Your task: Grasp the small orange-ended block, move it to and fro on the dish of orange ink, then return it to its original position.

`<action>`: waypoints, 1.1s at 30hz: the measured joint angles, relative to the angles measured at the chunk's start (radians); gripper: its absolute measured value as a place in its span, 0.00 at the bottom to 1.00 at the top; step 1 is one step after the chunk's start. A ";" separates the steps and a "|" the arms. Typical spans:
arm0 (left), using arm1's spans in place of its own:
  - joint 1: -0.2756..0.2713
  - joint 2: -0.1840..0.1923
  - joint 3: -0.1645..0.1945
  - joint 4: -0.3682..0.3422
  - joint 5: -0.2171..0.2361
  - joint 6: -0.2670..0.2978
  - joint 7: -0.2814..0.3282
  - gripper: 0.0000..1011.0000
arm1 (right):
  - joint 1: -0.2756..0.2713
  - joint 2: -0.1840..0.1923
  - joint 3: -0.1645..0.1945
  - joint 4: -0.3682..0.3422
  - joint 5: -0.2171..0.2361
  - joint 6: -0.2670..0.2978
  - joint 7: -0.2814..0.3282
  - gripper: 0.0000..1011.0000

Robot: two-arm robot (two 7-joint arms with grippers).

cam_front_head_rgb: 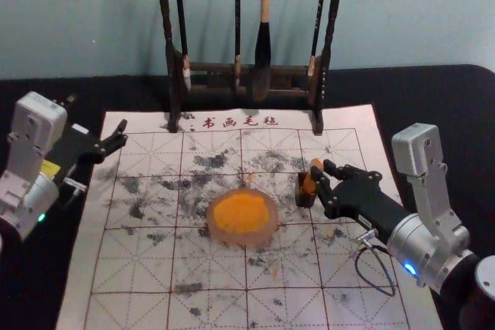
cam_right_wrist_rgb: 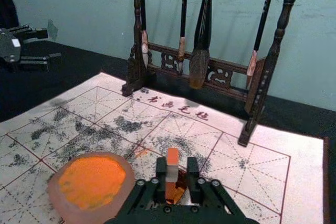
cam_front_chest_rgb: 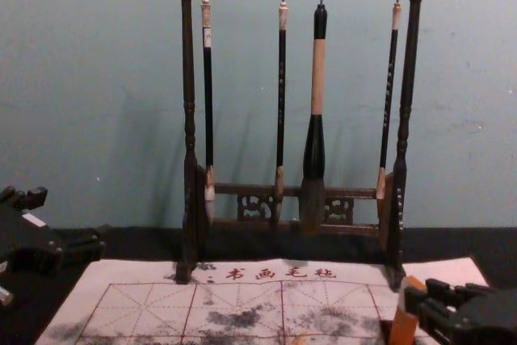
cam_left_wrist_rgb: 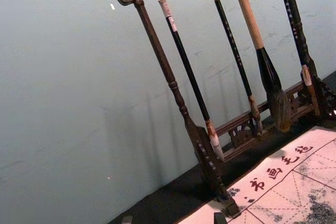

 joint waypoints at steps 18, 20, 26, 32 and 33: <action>0.000 0.000 0.000 0.000 0.000 0.000 0.000 0.99 | 0.000 0.000 0.000 -0.001 0.000 0.002 0.000 0.78; 0.000 0.000 0.000 0.000 0.000 0.000 0.000 0.99 | 0.000 0.000 0.000 -0.001 0.000 0.002 0.000 0.83; 0.000 0.000 0.000 0.000 0.000 0.000 0.000 0.99 | 0.000 0.000 0.000 -0.001 0.000 0.002 0.000 0.99; 0.000 0.000 0.000 0.000 0.000 0.000 0.000 0.99 | 0.000 0.000 0.000 -0.001 0.000 0.002 0.000 0.99; 0.000 0.000 0.000 0.000 0.000 0.000 0.000 0.99 | 0.000 0.000 0.000 -0.001 0.000 0.002 0.000 0.99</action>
